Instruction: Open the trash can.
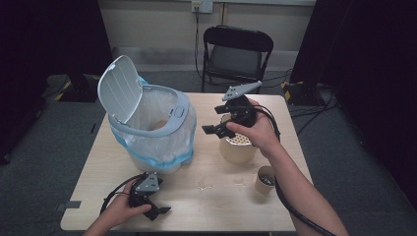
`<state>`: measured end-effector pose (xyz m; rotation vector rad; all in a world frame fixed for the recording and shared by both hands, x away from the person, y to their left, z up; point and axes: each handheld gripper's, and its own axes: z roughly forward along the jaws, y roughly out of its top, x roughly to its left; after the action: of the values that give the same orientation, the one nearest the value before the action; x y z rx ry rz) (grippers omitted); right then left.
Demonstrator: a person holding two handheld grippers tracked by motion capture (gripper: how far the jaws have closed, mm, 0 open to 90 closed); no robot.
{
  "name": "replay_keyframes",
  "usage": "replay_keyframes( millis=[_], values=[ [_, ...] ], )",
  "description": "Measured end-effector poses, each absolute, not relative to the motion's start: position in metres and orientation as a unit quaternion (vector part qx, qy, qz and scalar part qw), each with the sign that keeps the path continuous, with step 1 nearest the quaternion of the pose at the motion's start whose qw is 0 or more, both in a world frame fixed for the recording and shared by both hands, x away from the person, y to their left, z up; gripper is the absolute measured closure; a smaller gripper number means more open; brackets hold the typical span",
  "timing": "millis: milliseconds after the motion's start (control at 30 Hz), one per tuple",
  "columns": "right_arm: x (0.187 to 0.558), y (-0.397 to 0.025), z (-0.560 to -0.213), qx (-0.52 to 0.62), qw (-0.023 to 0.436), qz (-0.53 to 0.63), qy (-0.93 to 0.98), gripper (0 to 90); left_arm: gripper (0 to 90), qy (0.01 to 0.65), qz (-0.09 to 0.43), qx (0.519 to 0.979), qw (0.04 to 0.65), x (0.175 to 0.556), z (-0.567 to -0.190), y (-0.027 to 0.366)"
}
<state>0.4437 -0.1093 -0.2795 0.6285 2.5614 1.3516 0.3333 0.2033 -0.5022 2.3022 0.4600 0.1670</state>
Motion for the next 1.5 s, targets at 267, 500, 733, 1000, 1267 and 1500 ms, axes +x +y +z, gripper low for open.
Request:
replay_keyframes(
  millis=[267,500,733,1000,1267,1500],
  values=[
    [0.437,-0.125,-0.294,0.223,0.086,0.448,0.862,14.6,0.0,0.182,0.069,0.902,0.385,0.333,-0.503,0.203],
    [0.431,-0.139,-0.303,0.228,0.09,0.448,0.86,14.6,0.0,0.182,0.069,0.902,0.386,0.333,-0.503,0.203],
    [0.425,-0.157,-0.311,0.234,0.106,0.445,0.858,14.7,0.0,0.182,0.07,0.902,0.386,0.333,-0.503,0.203],
    [0.42,-0.177,-0.33,0.24,0.111,0.424,0.866,14.7,0.0,0.182,0.069,0.902,0.386,0.333,-0.503,0.203],
    [0.416,-0.189,-0.34,0.252,0.111,0.431,0.859,14.9,0.0,0.182,0.07,0.902,0.386,0.333,-0.503,0.203],
    [0.411,-0.199,-0.347,0.254,0.099,0.432,0.86,15.0,0.0,0.184,0.066,0.901,0.387,0.333,-0.503,0.203]
  ],
)
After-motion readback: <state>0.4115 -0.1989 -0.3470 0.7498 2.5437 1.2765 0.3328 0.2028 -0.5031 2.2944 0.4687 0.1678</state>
